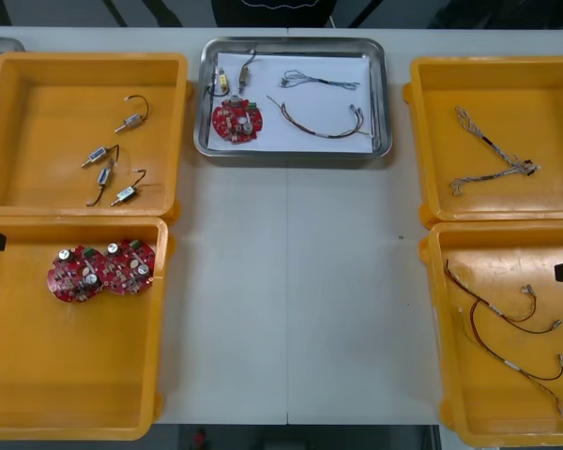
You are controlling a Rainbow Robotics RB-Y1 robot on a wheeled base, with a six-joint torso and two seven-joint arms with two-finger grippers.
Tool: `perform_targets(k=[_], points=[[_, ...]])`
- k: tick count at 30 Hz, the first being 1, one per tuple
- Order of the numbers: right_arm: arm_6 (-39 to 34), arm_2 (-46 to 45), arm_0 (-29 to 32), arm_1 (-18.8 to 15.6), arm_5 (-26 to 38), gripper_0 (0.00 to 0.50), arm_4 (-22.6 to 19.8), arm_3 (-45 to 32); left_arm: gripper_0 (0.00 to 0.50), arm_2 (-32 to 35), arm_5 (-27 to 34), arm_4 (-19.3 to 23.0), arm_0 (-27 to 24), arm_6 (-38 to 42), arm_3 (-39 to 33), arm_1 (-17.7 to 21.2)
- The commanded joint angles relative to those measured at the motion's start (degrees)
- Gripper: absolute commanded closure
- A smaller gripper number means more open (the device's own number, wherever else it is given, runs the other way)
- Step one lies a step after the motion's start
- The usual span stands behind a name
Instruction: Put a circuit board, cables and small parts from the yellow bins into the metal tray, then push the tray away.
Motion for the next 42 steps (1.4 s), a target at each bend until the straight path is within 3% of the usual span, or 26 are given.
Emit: perform_targets(k=[1,42], points=[[-3.9,-1.5,1.9,-1.9,0.2,0.0,0.5,-1.9,0.0,1.6,0.4,-0.3,0.9,-6.8,-1.4,2.6],[-3.9,-1.3,3.3,-1.9,0.2,0.0,0.2,-1.9,0.0,1.6,0.4,-0.3,0.9,-6.8,-1.4,2.6]])
